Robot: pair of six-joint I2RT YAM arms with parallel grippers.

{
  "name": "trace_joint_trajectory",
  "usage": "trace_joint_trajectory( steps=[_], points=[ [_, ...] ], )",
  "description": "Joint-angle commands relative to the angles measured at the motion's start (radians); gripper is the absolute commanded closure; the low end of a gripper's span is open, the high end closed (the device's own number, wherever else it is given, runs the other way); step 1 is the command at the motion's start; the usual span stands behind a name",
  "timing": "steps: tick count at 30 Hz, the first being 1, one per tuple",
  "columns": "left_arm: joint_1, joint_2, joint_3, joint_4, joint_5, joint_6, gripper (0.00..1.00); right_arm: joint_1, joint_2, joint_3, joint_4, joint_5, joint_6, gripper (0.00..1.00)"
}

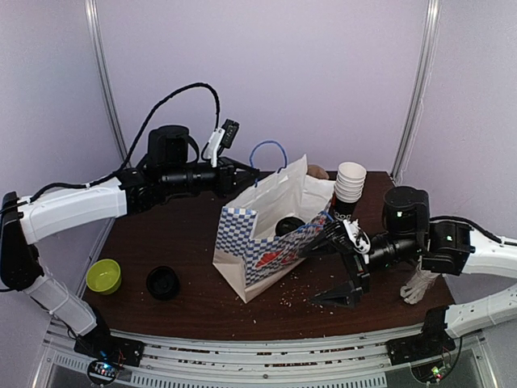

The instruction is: Pack the takeout coffee

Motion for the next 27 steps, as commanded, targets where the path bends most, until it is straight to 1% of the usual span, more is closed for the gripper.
trace_joint_trajectory(
  steps=[1, 2, 4, 6, 8, 10, 12, 13, 16, 19, 23, 27],
  points=[
    [0.006, -0.011, 0.055, -0.033, 0.065, 0.038, 0.96, -0.002, -0.027, -0.006, -0.025, 0.007, -0.044, 0.03],
    [0.006, -0.018, 0.062, -0.055, 0.069, 0.04, 0.89, -0.002, -0.029, -0.004, -0.022, 0.007, -0.046, 0.03],
    [0.006, -0.043, 0.073, -0.091, 0.075, 0.047, 0.6, -0.002, -0.033, 0.007, -0.023, 0.005, -0.05, 0.02],
    [0.006, -0.075, 0.072, -0.126, 0.071, 0.055, 0.4, -0.002, -0.03, 0.019, -0.029, 0.003, -0.057, 0.02],
    [0.006, -0.116, 0.062, -0.165, 0.048, 0.065, 0.27, -0.002, -0.028, 0.032, -0.038, -0.003, -0.064, 0.02],
    [0.006, -0.159, 0.054, -0.214, 0.032, 0.083, 0.16, -0.004, -0.027, 0.044, -0.051, -0.007, -0.072, 0.02],
    [0.006, -0.204, 0.049, -0.259, 0.019, 0.11, 0.03, -0.005, -0.026, 0.051, -0.062, -0.007, -0.078, 0.02],
    [0.006, -0.231, 0.044, -0.273, 0.016, 0.121, 0.02, -0.005, -0.027, 0.055, -0.064, -0.008, -0.078, 0.02],
    [0.006, -0.309, 0.018, -0.275, 0.008, 0.161, 0.02, -0.008, -0.032, 0.062, -0.052, -0.016, -0.059, 0.01],
    [0.006, -0.355, -0.005, -0.237, 0.049, 0.216, 0.02, -0.012, -0.034, 0.074, -0.009, -0.035, 0.0, 0.01],
    [0.005, -0.341, -0.013, -0.158, 0.198, 0.252, 0.03, -0.015, -0.039, 0.119, 0.086, -0.07, 0.125, 0.0],
    [0.002, -0.271, -0.005, -0.082, 0.282, 0.245, 0.06, -0.021, -0.047, 0.159, 0.158, -0.089, 0.209, 0.0]
  ],
)
